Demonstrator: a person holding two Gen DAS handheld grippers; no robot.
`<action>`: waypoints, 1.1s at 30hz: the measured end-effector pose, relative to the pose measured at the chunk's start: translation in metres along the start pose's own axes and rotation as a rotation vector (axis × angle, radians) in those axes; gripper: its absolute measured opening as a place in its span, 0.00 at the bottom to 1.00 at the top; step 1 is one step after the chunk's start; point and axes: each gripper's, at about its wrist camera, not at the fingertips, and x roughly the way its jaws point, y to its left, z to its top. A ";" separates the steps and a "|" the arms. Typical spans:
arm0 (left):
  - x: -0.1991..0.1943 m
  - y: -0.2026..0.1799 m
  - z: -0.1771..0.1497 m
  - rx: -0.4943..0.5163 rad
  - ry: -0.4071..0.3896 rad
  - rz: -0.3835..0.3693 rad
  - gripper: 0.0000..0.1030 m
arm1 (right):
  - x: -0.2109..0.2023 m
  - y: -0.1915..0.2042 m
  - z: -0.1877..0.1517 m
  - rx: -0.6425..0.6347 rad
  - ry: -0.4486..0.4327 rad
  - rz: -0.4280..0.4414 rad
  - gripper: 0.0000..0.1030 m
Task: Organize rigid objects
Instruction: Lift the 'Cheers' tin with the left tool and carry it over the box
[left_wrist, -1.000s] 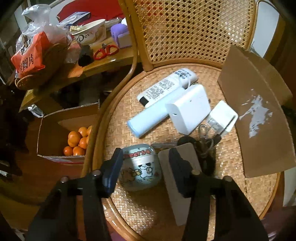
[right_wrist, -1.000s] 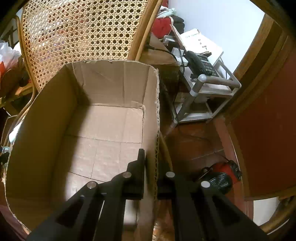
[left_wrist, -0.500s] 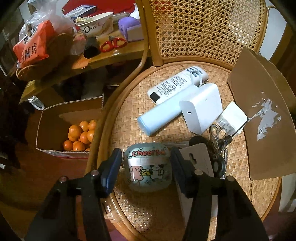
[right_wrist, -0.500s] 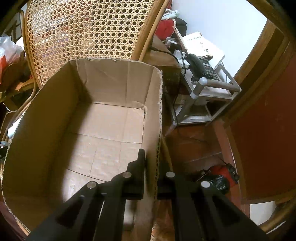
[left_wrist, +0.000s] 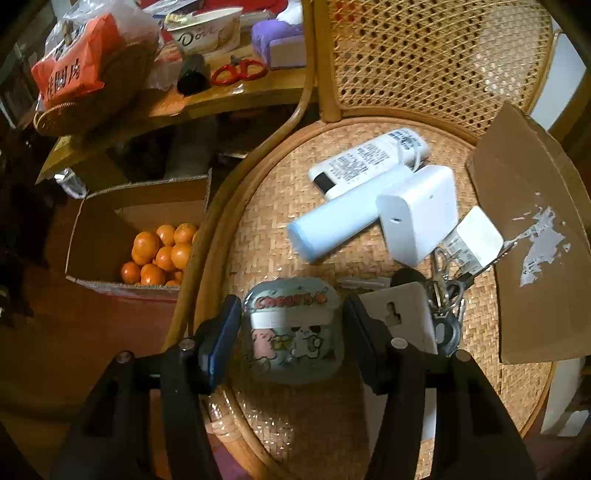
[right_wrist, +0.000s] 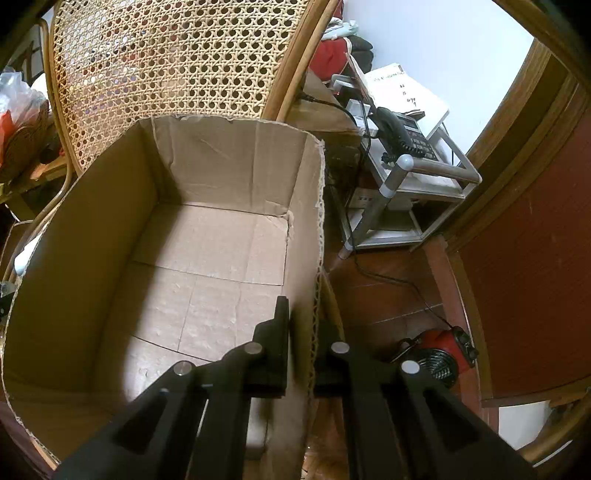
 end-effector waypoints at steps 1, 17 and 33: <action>0.001 0.000 0.000 0.004 0.003 0.006 0.56 | 0.000 0.000 0.000 -0.001 -0.001 -0.001 0.08; -0.019 -0.009 -0.011 0.053 -0.144 0.036 0.52 | -0.002 -0.001 0.002 -0.003 -0.016 -0.006 0.08; -0.108 -0.029 -0.007 0.095 -0.457 -0.004 0.52 | -0.007 0.002 0.001 0.027 -0.019 0.020 0.07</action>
